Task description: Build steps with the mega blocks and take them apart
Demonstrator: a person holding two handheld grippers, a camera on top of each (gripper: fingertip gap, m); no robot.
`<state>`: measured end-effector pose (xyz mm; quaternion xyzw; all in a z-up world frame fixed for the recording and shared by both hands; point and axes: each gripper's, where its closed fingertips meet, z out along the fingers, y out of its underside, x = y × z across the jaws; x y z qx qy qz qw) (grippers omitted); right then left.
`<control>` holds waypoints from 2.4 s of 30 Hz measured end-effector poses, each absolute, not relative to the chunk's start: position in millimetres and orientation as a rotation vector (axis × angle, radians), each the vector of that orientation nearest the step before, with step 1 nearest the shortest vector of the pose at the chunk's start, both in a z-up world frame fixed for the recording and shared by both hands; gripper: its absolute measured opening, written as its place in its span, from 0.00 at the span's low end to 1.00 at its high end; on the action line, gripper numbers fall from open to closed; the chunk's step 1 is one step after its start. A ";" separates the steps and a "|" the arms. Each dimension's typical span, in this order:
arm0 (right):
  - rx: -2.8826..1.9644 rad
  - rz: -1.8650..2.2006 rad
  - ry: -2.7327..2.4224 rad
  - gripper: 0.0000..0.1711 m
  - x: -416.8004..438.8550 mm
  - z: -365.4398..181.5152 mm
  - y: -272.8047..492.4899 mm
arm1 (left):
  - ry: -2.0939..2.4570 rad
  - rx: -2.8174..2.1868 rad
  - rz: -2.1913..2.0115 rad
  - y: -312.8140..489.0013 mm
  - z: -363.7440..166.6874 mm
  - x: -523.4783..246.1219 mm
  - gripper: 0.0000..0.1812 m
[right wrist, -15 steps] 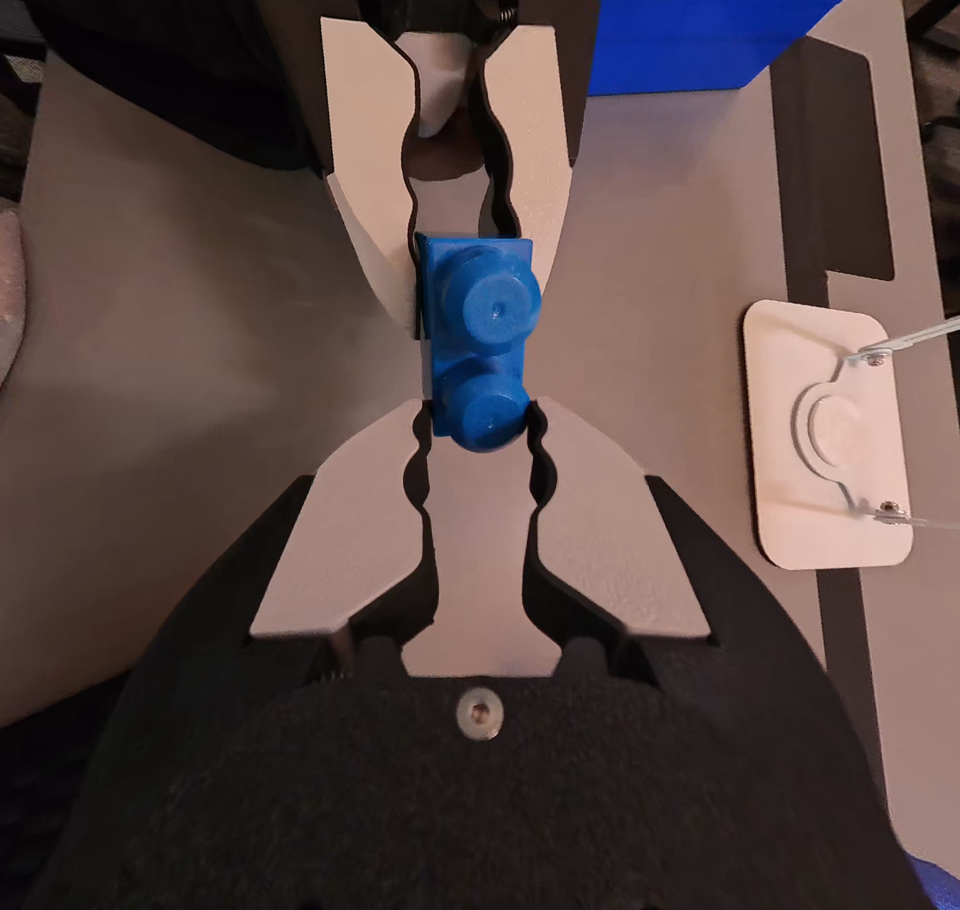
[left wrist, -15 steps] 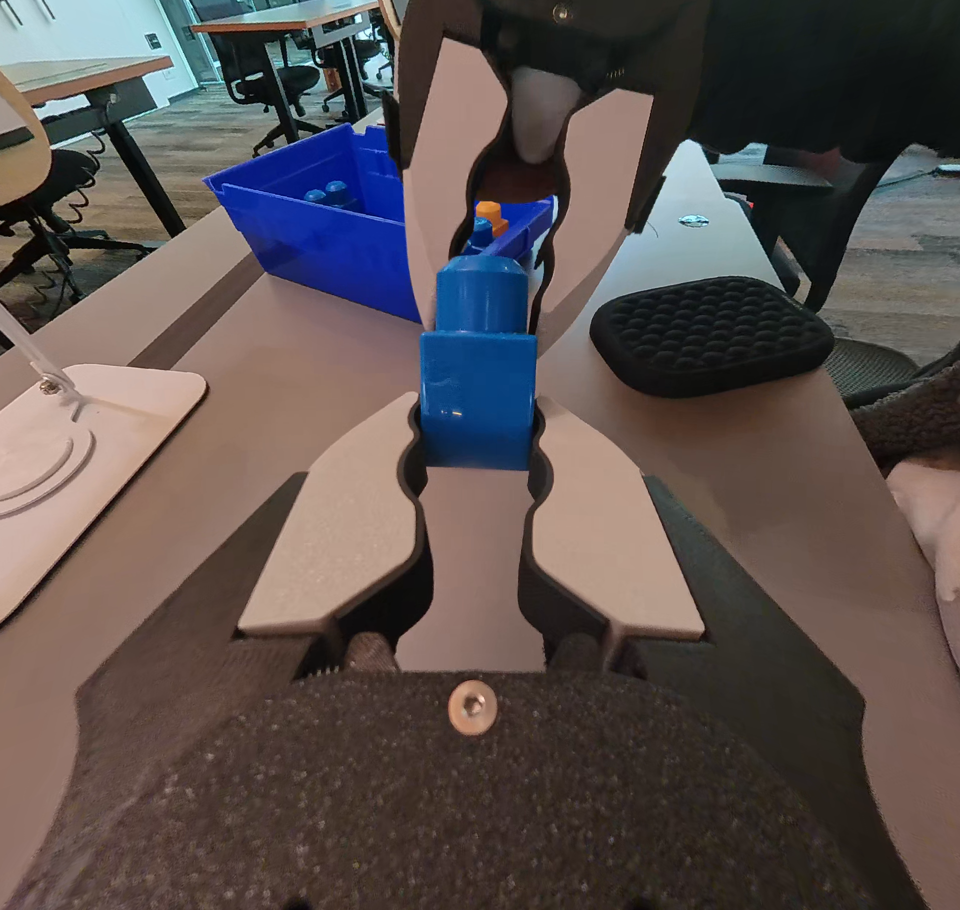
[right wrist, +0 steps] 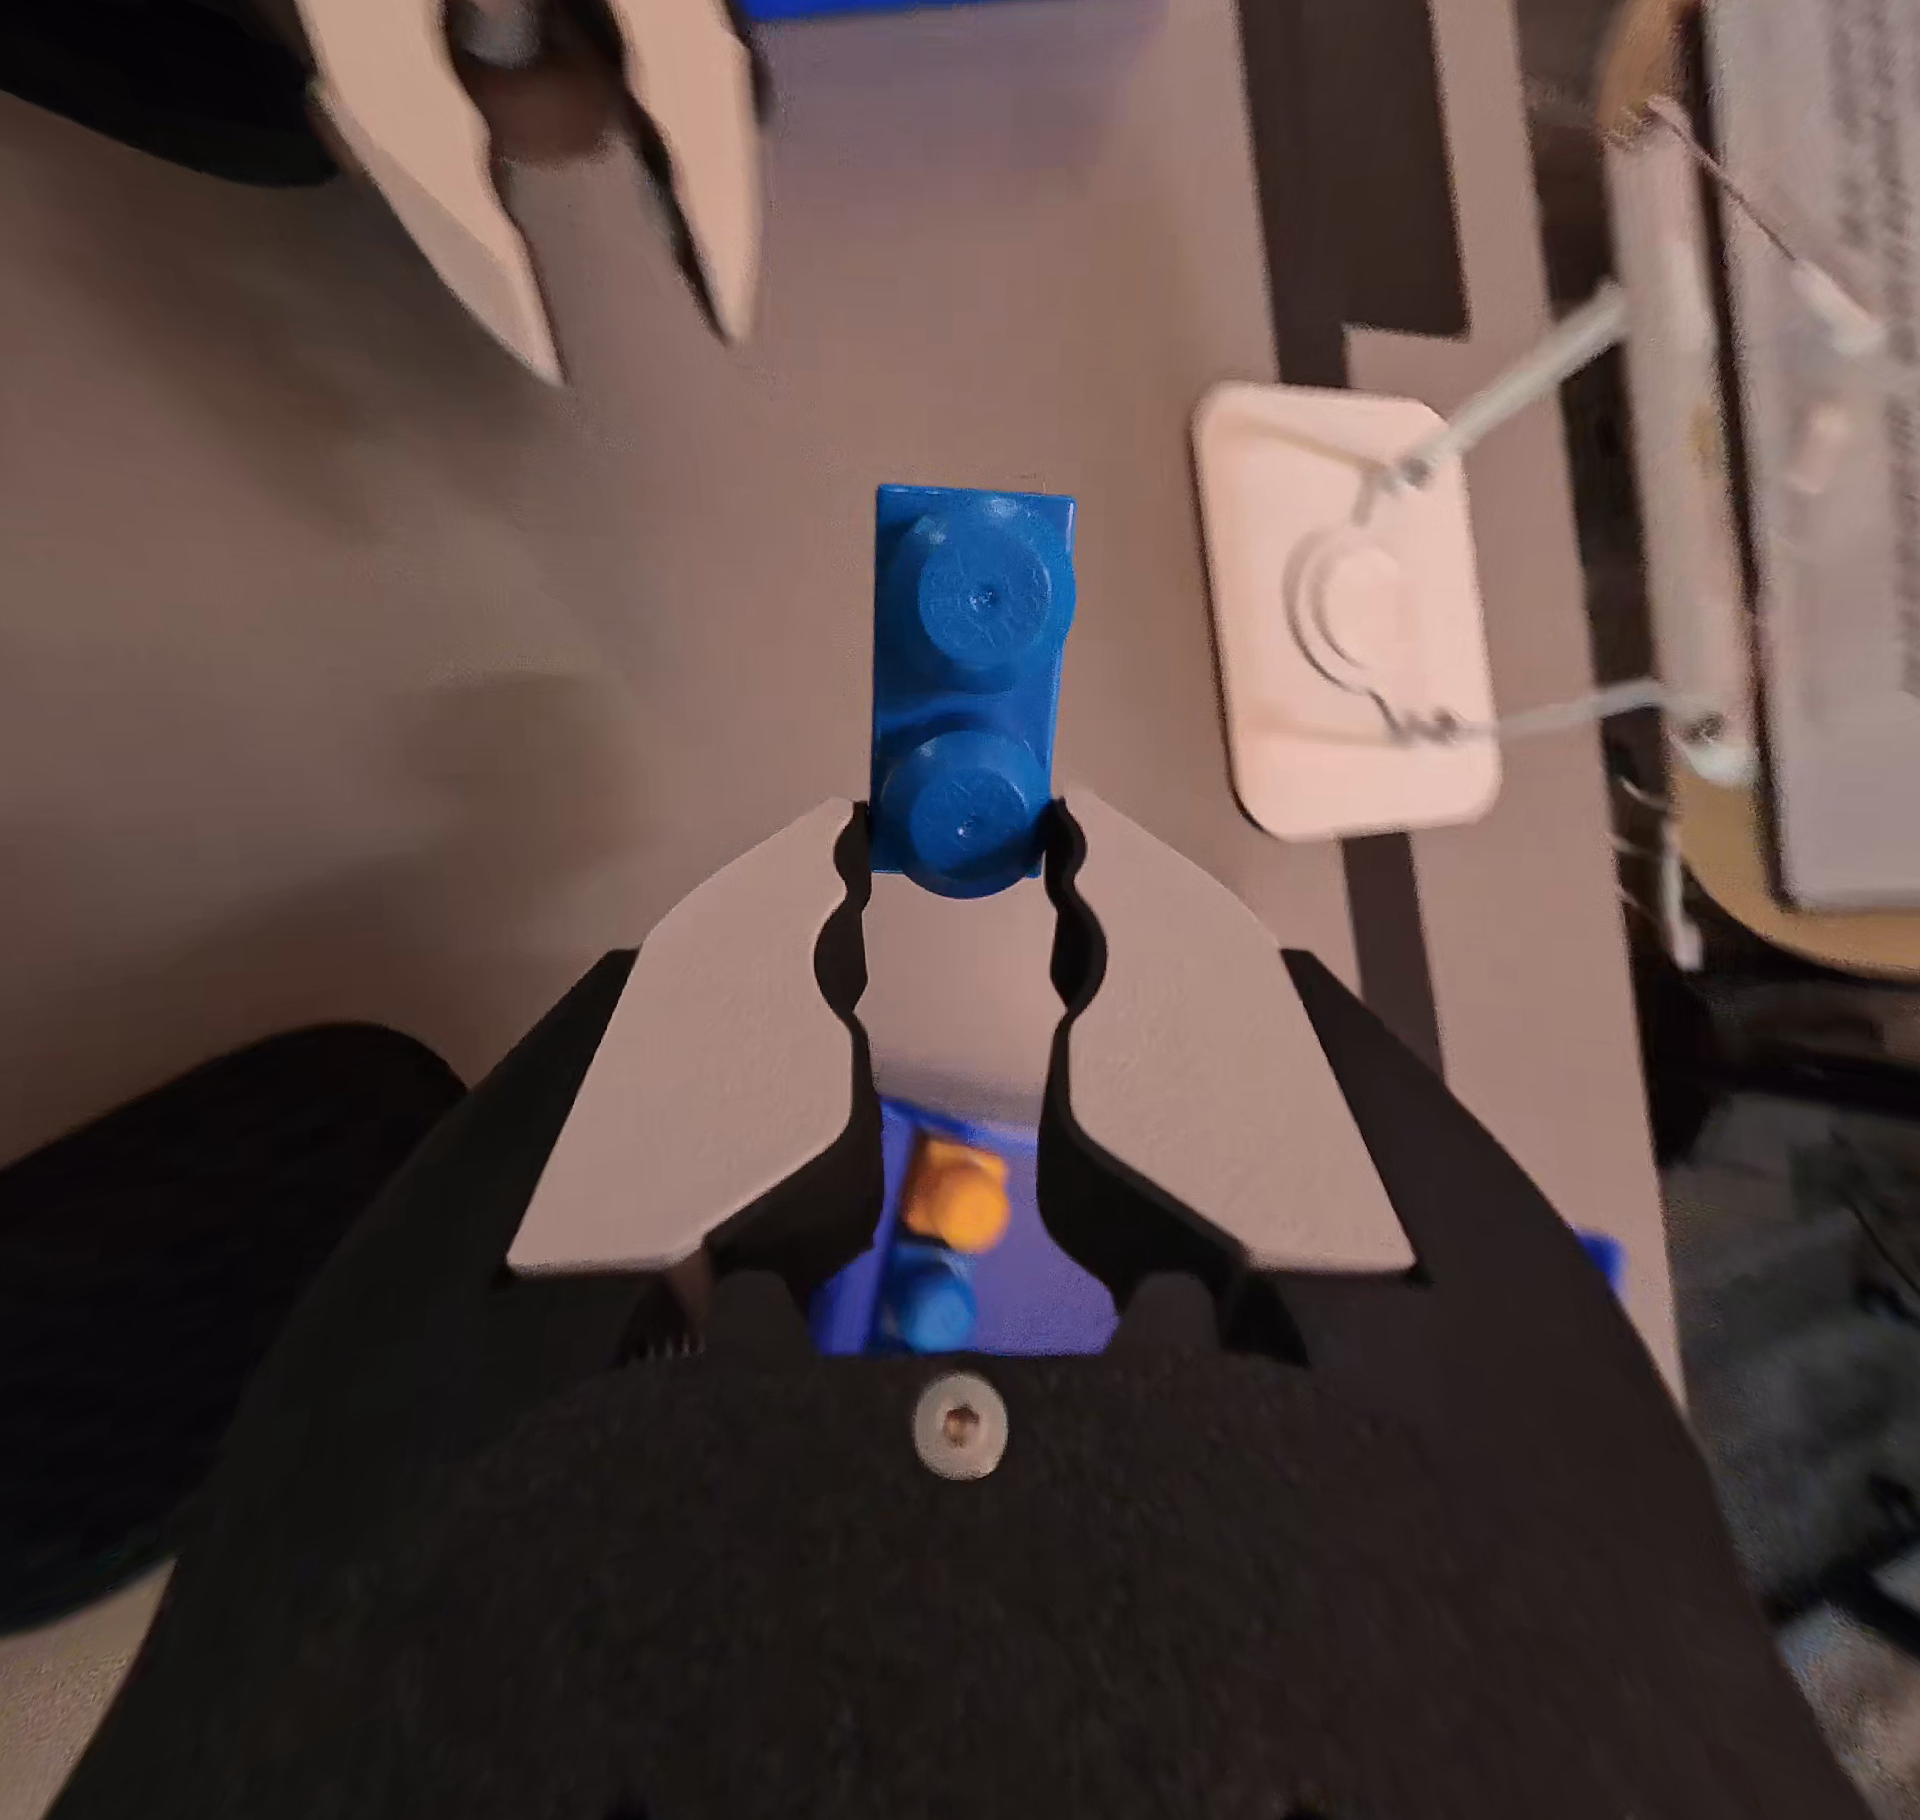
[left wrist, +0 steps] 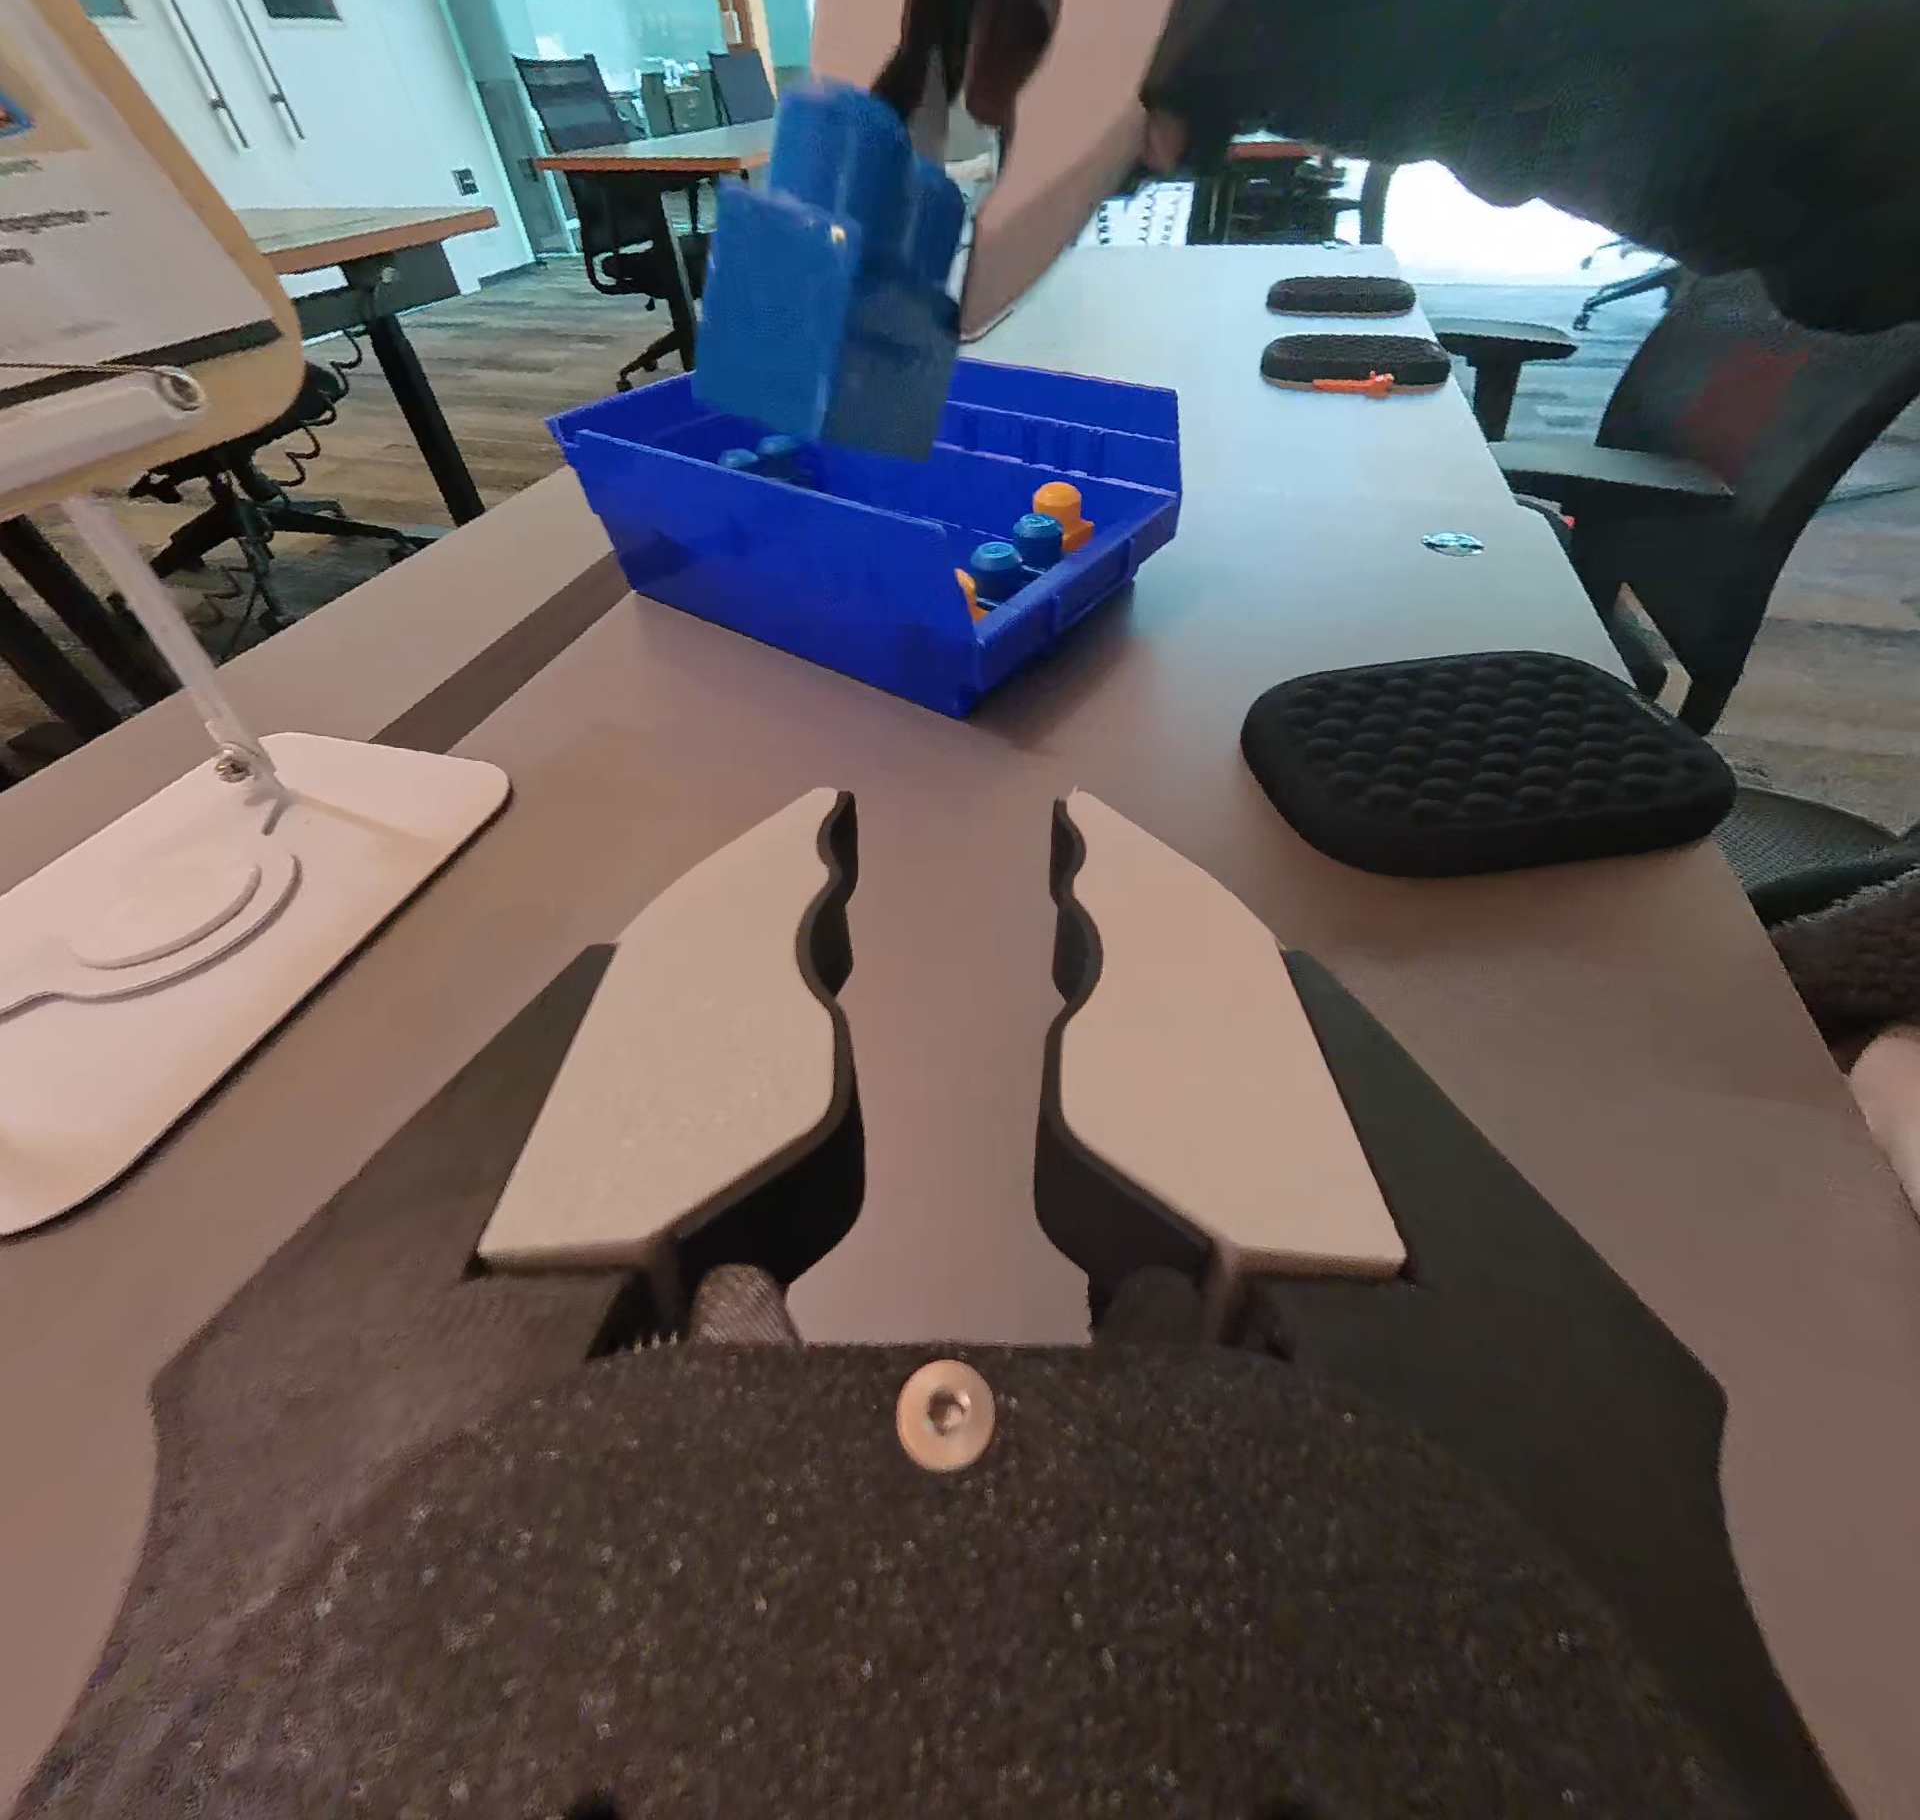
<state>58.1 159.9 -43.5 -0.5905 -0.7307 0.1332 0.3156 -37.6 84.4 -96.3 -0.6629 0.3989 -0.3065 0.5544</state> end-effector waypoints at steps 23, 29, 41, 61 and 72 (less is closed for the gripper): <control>-2.360 -0.339 -1.695 0.19 290.4 -186.2 359.5 | 0.894 -1.614 -0.711 97.0 -108.2 -47.2 0.15; -2.375 -0.332 -1.752 0.19 290.8 -199.1 367.7 | 0.895 -1.623 -0.719 98.3 -110.7 -48.8 0.15; -2.335 -0.378 -1.689 0.25 293.0 -183.0 376.9 | 0.900 -1.633 -0.719 99.0 -113.9 -48.0 0.15; -1.564 0.724 -0.725 0.07 45.2 -20.6 222.9 | 0.805 -1.584 -0.678 103.1 -86.7 -63.8 0.15; -1.567 0.761 -0.711 0.00 39.5 -58.9 215.4 | 0.580 -1.768 -0.151 118.4 -36.2 -241.7 0.17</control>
